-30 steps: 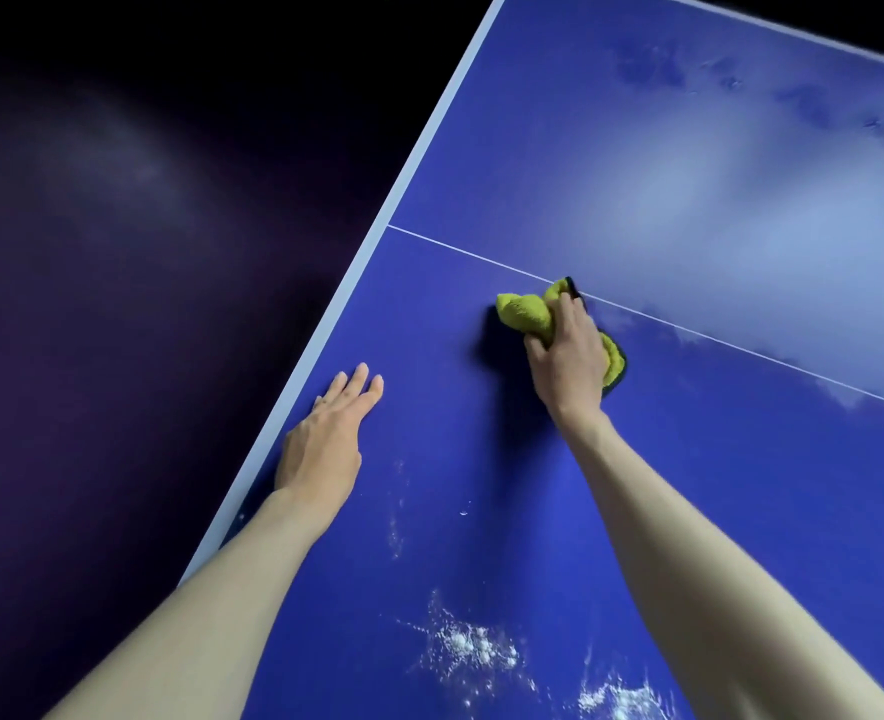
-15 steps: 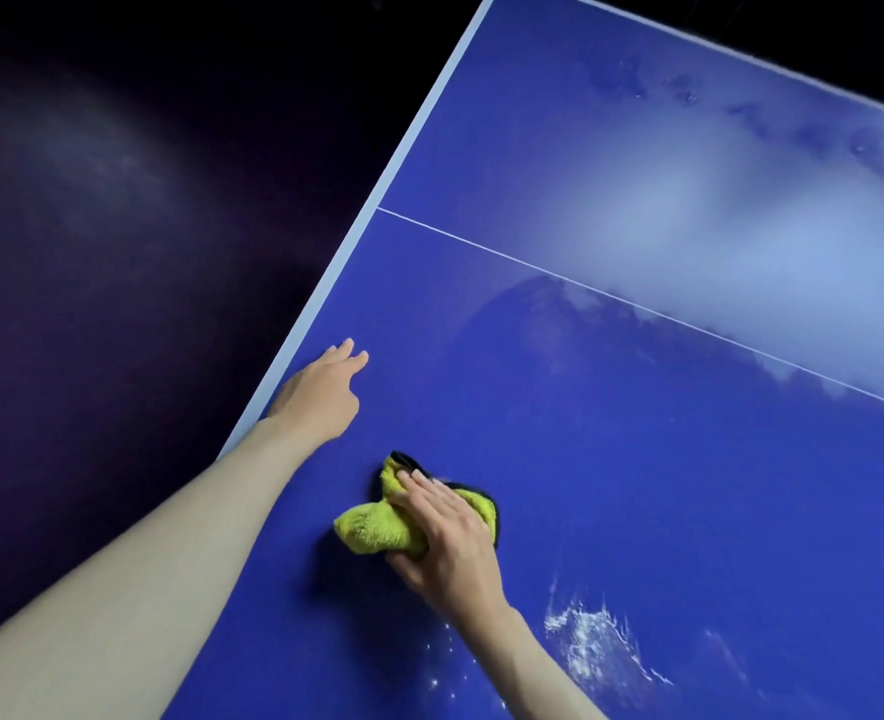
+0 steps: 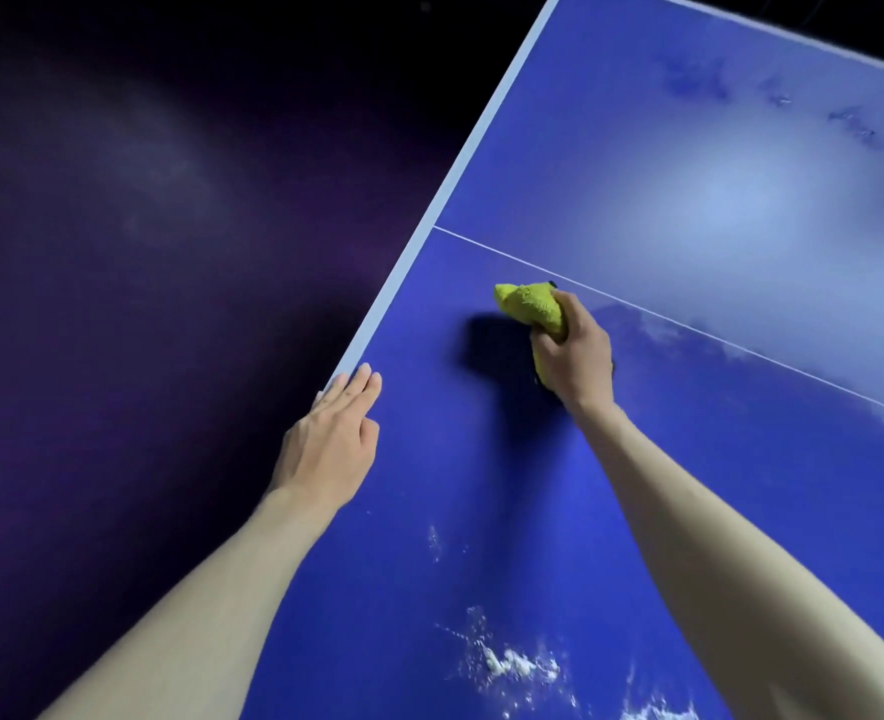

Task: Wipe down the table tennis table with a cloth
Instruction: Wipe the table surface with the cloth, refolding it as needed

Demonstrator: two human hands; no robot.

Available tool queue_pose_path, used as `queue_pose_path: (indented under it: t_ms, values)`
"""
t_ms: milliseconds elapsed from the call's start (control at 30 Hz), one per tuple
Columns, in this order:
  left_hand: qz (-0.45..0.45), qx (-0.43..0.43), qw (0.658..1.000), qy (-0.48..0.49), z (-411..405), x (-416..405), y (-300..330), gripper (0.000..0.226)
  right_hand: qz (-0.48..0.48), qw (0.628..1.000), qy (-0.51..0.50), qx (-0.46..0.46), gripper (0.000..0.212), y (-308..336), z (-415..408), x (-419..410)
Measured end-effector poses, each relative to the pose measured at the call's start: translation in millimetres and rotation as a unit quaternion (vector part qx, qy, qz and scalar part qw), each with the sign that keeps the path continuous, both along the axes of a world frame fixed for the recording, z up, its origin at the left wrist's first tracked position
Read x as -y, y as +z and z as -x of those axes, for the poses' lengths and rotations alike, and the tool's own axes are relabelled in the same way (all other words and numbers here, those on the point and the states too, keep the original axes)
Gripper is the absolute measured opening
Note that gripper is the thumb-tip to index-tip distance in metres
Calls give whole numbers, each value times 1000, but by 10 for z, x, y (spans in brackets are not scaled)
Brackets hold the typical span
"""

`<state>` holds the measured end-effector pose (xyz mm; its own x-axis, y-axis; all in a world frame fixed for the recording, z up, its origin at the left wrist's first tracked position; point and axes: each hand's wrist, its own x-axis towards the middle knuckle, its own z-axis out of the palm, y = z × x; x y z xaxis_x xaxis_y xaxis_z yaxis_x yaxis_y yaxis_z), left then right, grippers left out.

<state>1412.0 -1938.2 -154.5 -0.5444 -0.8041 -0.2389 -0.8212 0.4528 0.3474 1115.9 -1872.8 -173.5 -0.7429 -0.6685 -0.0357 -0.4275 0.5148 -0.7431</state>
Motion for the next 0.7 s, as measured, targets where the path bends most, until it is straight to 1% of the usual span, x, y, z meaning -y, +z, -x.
queue_pose_path:
  t_ms: [100, 167, 233, 300, 333, 433, 533, 600, 700]
  values:
    - [3, 2, 1000, -2, 18, 20, -10, 59, -1, 999, -15, -30, 48, -41, 38, 412]
    - [5, 3, 1000, 10, 27, 26, -3, 60, 4, 998, 22, -62, 47, -56, -114, 431]
    - [7, 18, 1000, 11, 27, 33, 2, 63, 6, 994, 78, -81, 53, -97, -334, 280]
    - [8, 29, 999, 10, 30, 40, 3, 65, 18, 991, 105, -83, 62, -123, -603, 59]
    - [11, 30, 999, 14, 40, 34, 0, 65, 27, 990, 114, -81, 62, -131, -760, -58]
    - [8, 24, 999, 28, 76, -16, -20, 66, 42, 983, 165, -67, 53, -152, -1366, -479]
    - [-6, 25, 999, 38, 44, -19, -24, 68, 34, 970, 236, -52, 55, -158, -1825, -912]
    - [-7, 21, 999, 28, 17, 28, 31, 66, 25, 962, 265, -58, 58, -155, -1822, -1006]
    - [15, -16, 1000, 19, -10, 188, 142, 50, 28, 958, 268, -97, 62, -154, -1488, -776]
